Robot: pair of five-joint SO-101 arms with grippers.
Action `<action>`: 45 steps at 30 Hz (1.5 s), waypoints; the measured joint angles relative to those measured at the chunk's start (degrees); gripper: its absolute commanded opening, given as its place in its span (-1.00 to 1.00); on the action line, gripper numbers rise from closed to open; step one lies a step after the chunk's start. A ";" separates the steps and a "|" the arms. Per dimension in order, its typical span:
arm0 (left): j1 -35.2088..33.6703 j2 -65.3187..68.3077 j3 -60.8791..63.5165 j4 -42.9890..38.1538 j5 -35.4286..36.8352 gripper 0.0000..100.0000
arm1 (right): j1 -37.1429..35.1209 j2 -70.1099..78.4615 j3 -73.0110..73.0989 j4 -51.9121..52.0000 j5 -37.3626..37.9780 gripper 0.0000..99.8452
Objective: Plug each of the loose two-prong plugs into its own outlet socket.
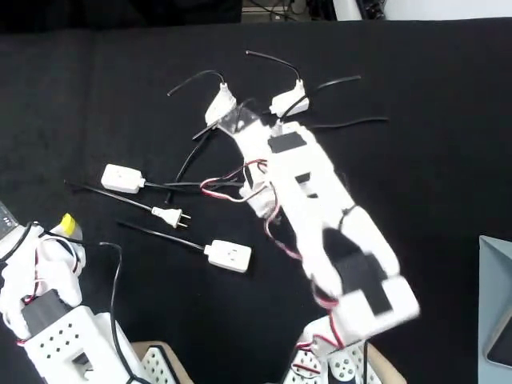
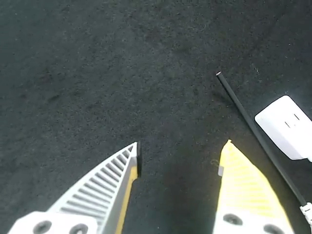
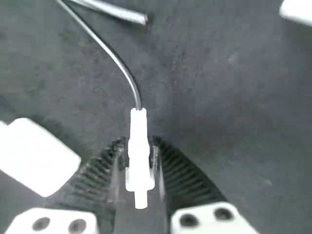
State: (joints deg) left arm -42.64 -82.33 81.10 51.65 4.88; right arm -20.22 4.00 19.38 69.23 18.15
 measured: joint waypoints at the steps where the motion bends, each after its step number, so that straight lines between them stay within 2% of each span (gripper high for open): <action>1: 0.00 0.00 0.00 0.00 0.00 -0.46 | -0.35 -2.99 0.26 0.18 0.09 -0.98; 9: 5.36 0.00 0.00 0.00 0.00 -0.46 | -4.31 -27.52 8.35 0.18 0.09 -0.98; 14: 9.23 0.00 -2.02 0.00 1.58 -0.46 | -4.92 -41.67 14.07 -4.04 -2.55 -0.98; 20: 20.22 0.00 -7.82 0.00 11.08 -0.47 | -7.74 -55.30 20.31 -7.47 -5.36 -0.98; 25: 31.03 0.00 -11.69 0.00 16.00 -0.47 | -11.87 -64.70 26.29 -10.37 -7.47 -0.98; 29: 36.92 0.00 -14.07 0.00 18.90 -0.47 | -15.91 -69.63 30.95 -12.13 -8.18 -0.98; 37: 45.36 0.00 -18.29 0.09 19.34 -0.47 | -21.54 -71.38 34.37 -12.57 -8.44 -0.98; 42: 50.99 0.00 -22.15 4.57 19.34 -0.47 | -22.24 -71.38 34.46 -12.57 -8.44 -0.98; 45: 54.24 0.00 -23.91 7.38 16.44 -0.47 | -22.33 -71.38 34.46 -12.57 -8.44 -0.98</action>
State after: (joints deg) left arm 11.60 -82.33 57.19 59.03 21.32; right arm -42.55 -67.38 53.85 56.66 9.71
